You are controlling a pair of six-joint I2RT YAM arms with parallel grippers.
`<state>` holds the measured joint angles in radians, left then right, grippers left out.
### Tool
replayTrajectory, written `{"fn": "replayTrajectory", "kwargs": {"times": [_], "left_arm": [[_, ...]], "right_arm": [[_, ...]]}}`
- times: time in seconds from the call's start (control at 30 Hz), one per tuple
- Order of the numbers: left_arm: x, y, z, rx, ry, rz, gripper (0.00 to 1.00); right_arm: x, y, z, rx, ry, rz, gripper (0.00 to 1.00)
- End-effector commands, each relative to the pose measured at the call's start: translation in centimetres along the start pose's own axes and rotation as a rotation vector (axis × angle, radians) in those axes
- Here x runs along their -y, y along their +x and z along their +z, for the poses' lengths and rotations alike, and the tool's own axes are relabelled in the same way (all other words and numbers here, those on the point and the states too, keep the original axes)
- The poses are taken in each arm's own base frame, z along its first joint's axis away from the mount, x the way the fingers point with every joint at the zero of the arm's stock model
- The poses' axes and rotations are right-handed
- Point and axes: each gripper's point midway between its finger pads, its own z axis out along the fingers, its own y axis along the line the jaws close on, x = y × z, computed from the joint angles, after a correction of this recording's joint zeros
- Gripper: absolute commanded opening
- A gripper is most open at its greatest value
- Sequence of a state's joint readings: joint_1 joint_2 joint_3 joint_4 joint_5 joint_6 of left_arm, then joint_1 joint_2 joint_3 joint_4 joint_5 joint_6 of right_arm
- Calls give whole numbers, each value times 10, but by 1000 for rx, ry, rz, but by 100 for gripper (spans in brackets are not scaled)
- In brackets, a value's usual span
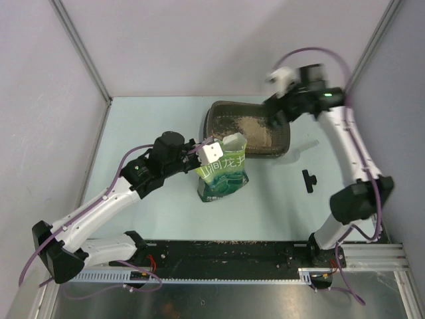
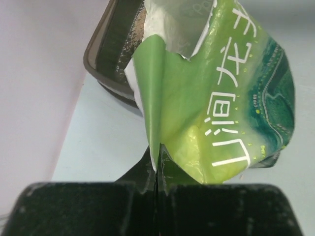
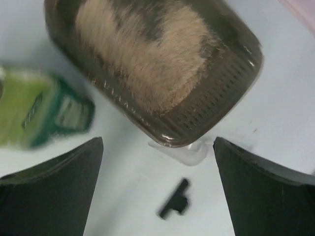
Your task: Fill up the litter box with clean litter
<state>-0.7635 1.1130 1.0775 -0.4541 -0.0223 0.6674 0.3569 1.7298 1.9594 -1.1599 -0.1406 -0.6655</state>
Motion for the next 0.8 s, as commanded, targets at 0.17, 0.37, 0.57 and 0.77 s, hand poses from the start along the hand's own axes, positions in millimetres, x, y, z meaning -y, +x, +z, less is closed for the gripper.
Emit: {"fn": "replayTrajectory", "kwargs": {"times": [0.17,0.37,0.57,0.77], "left_arm": [[4,-37,-17,188,20,-171,0],[-4,-56,-27,280,-9,-192,0],[-20,-68,-27,297,-51,-150,0],[-22,-75,-26,317,-41,-114,0]], "right_arm": [[41,-63,-88,811,-323,960,99],[-38,-90,-62,685,-505,785,97],[-94,-72,-24,452,-463,607,88],[-100,-52,9,282,-322,557,64]]}}
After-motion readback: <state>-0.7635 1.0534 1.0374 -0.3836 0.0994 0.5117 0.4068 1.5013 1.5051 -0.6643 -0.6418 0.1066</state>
